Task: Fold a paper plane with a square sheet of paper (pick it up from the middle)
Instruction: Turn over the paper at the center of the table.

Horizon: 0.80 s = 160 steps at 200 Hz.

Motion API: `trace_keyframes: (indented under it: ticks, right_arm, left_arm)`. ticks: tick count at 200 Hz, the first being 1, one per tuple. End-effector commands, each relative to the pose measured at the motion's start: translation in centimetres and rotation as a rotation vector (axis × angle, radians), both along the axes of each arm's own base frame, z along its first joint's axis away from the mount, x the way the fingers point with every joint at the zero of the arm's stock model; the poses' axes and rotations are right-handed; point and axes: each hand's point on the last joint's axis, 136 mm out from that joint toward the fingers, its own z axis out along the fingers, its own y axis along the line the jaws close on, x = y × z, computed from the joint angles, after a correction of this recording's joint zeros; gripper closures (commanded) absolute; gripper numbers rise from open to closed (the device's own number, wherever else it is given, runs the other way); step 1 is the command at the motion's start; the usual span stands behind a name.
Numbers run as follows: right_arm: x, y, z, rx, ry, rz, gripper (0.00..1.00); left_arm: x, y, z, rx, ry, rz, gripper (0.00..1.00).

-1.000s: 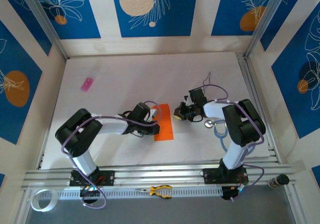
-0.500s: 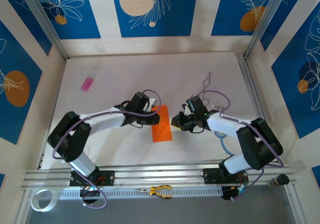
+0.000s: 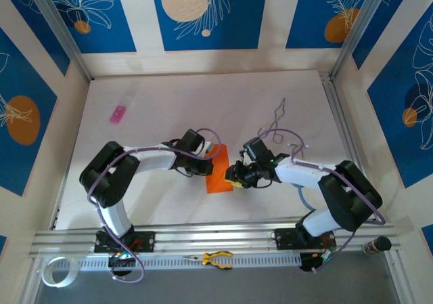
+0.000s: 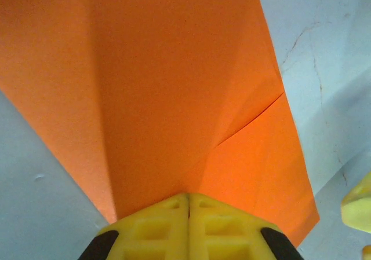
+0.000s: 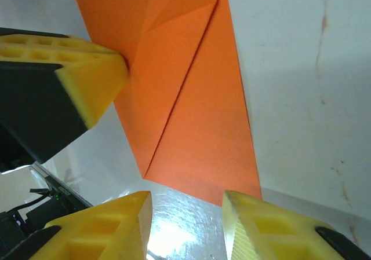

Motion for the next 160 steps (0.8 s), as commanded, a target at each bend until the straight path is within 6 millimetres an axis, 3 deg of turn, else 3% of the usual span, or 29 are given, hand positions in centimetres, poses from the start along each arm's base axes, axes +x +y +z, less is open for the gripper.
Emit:
trace_keyframes:
  ticks: [1,43,94,129,160]
  right_arm:
    - [-1.0,-0.5,-1.1,-0.05,0.068,-0.012,0.62]
    - [-1.1,-1.0,-2.5,-0.119,0.1,-0.039,0.58]
    - [-0.1,1.7,-1.3,-0.04,0.061,0.016,0.61]
    - [0.9,2.3,-1.0,-0.034,0.039,0.012,0.61]
    - [2.3,2.8,0.5,0.035,-0.024,0.009,0.58]
  left_arm:
    - [-1.7,1.1,-2.1,0.028,0.067,-0.018,0.96]
    - [-2.4,1.5,-2.3,0.031,0.082,-0.01,0.97]
    - [-2.3,1.4,-2.2,0.019,0.084,-0.002,0.98]
    - [-2.2,1.1,-1.9,-0.006,0.082,0.013,0.98]
    - [-2.0,0.6,-1.8,-0.033,0.084,0.019,0.98]
